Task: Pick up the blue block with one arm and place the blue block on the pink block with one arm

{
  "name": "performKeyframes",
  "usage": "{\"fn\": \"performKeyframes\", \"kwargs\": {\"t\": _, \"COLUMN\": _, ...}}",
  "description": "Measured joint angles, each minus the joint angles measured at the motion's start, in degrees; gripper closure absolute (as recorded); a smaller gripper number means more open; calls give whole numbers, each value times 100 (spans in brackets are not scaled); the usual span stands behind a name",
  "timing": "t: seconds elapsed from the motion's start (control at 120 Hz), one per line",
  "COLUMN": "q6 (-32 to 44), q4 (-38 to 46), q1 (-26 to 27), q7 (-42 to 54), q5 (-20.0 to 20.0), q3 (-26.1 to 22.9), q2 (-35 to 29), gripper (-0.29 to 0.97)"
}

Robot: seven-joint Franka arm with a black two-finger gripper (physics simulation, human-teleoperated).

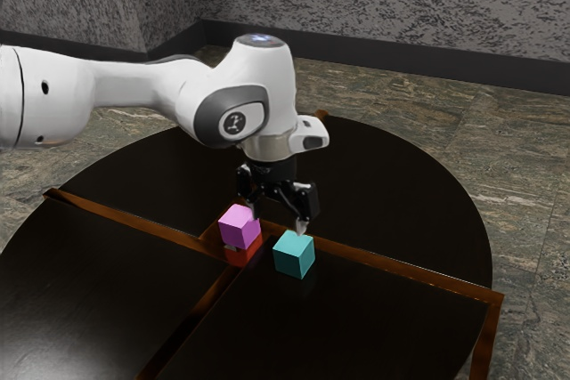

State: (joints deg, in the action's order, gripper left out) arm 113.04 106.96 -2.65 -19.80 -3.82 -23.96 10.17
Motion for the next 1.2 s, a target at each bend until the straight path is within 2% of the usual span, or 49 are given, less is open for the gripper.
{"fn": "performKeyframes", "kwargs": {"t": 0.192, "q6": 824, "q4": 461, "q1": 4, "q7": 238, "q5": -141, "q3": 101, "q2": 113, "gripper": 0}}
{"fn": "performKeyframes", "kwargs": {"t": 0.475, "q6": 1403, "q4": 504, "q1": 248, "q7": 494, "q5": -173, "q3": 397, "q2": 614, "gripper": 0}}
{"fn": "performKeyframes", "kwargs": {"t": 0.875, "q6": 1566, "q4": -43, "q1": 407, "q7": 895, "q5": -150, "q3": 847, "q2": 1167, "gripper": 0}}
{"fn": "performKeyframes", "kwargs": {"t": 1.2, "q6": 1595, "q4": -67, "q1": 466, "q7": 1176, "q5": -129, "q3": 889, "q2": 1380, "gripper": 0}}
